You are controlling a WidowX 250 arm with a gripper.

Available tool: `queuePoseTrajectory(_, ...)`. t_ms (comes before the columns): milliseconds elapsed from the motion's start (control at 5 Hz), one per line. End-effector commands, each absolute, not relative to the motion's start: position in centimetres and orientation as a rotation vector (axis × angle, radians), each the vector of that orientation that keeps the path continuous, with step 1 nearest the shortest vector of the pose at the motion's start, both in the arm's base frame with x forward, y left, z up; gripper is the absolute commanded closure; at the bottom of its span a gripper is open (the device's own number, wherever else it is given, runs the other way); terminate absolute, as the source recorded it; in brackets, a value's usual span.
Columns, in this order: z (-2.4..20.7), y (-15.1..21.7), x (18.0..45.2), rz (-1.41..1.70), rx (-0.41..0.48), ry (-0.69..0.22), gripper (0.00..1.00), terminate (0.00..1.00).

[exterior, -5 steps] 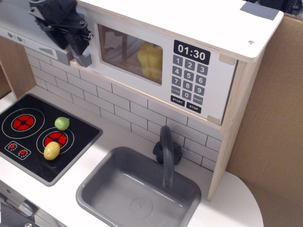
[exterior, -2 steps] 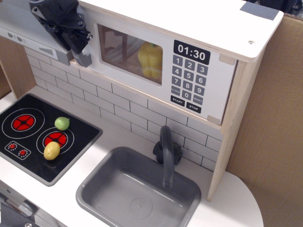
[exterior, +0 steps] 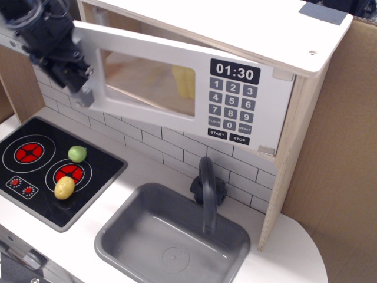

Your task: Open microwave

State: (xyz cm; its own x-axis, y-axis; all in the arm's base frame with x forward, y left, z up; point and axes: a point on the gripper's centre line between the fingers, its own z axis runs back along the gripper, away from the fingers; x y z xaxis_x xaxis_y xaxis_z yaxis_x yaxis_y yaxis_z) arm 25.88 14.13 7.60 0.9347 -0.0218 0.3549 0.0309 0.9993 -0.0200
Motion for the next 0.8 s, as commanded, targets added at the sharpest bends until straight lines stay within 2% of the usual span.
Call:
queuePoseTrajectory(0,11.1,13.5,20.8,0.048,-0.048,-0.277,0.00,0.00)
queuePoseTrajectory(200,14.7,12.2,21.4,0.137,-0.094,-0.251,0.00,0.00)
queuePoseTrajectory(600,18.1,13.2,27.0,0.331,-0.112,-0.276,0.00,0.00)
